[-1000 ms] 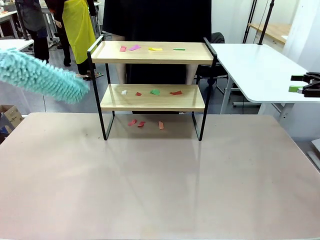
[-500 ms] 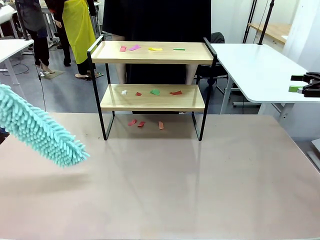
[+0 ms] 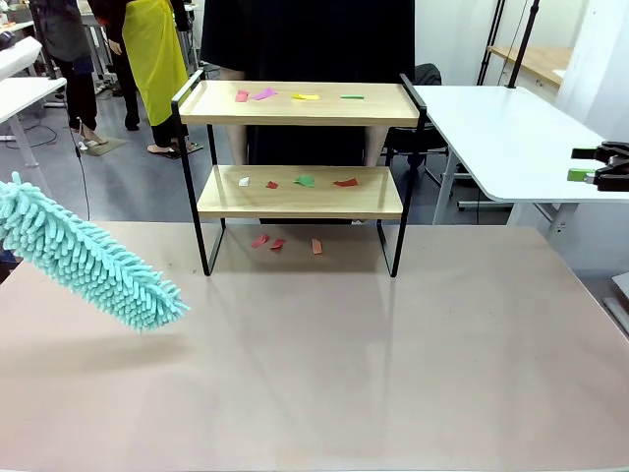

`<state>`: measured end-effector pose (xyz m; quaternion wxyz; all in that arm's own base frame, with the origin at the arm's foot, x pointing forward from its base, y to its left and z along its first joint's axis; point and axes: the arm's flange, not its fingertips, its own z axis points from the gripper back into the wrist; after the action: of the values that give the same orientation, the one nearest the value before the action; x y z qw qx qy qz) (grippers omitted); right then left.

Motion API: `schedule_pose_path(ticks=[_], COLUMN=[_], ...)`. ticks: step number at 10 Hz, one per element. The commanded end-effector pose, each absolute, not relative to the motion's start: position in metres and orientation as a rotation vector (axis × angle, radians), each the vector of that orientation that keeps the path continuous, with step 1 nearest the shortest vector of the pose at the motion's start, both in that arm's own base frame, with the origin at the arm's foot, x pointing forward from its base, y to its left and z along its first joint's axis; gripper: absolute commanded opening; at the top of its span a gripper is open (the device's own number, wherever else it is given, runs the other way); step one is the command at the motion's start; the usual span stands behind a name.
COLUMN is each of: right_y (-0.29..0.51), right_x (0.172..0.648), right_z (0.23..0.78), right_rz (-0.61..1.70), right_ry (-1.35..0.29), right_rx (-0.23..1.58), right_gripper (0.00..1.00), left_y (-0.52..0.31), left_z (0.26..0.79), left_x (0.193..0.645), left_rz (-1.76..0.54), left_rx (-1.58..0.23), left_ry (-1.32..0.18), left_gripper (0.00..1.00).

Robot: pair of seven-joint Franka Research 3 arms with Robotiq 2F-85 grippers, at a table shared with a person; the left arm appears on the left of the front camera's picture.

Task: Clean the shelf.
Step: Clean the specific section of the Shelf indicated by the human with the Duster.

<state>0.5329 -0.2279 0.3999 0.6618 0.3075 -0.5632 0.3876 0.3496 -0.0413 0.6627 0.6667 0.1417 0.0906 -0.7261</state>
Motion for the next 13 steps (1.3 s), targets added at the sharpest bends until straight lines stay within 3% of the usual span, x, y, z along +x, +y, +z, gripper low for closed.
schedule_pose_path(ticks=[1,13], right_y=[-0.226,-0.226], right_x=[0.5342,0.5342], right_z=[0.4025,0.4025], right_rz=[0.879,0.879], right_ry=[-1.279,-1.279], right_rx=[0.693,0.693], right_gripper=[1.0,1.0], left_y=[-0.0484,-0.0484], left_z=[0.669,0.669], left_x=[0.3456,0.3456], left_rz=[-1.65,-1.65], left_rx=[0.317,0.317], left_ry=[0.225,0.225], left_gripper=[0.13,0.13])
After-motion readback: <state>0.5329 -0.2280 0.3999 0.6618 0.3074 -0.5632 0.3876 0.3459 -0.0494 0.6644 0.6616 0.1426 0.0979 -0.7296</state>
